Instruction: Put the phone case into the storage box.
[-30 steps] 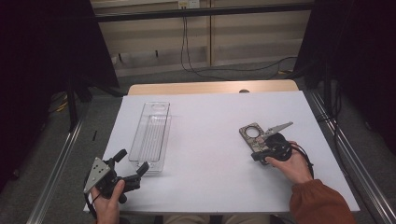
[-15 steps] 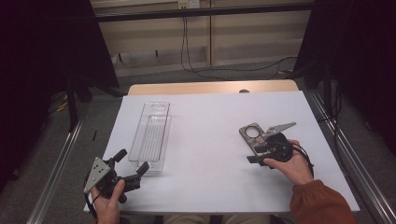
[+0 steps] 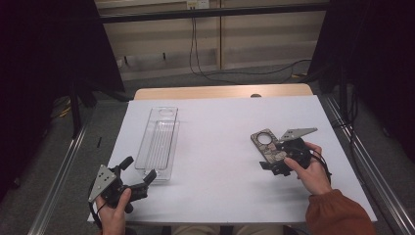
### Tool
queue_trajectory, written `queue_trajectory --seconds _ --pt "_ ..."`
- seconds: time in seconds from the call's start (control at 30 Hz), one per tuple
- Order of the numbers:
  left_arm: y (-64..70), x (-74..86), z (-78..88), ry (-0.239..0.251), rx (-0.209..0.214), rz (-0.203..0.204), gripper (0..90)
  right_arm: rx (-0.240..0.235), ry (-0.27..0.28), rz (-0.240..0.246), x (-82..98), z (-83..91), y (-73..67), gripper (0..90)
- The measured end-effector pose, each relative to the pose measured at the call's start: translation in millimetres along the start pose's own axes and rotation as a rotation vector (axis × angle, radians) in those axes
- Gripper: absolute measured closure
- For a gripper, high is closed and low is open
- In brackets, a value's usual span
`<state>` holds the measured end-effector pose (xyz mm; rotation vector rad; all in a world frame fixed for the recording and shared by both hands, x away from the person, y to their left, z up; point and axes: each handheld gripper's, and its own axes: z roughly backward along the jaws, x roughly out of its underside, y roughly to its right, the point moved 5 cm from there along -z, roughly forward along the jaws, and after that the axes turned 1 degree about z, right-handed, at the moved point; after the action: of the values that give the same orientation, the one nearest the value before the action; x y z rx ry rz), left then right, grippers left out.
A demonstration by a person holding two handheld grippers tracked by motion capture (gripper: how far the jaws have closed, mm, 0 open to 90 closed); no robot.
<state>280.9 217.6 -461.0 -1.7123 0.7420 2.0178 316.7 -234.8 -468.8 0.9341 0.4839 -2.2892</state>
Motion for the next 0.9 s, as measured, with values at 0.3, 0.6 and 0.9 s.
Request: queue_trajectory --seconds 0.3,0.6,0.9 --pt "-0.6 0.2 -0.3 -0.003 -0.008 -0.003 1.9 0.078 -0.013 -0.068 5.9 5.5 18.5 5.7" --pt "-0.5 0.5 -0.9 -0.007 0.001 -0.007 1.9 0.09 -0.069 -0.089 6.5 5.0 35.7 3.7" --pt "-0.5 0.1 -0.6 -0.003 -0.007 -0.003 1.9 0.106 -0.189 -0.107 -2.5 -8.9 54.1 5.0"
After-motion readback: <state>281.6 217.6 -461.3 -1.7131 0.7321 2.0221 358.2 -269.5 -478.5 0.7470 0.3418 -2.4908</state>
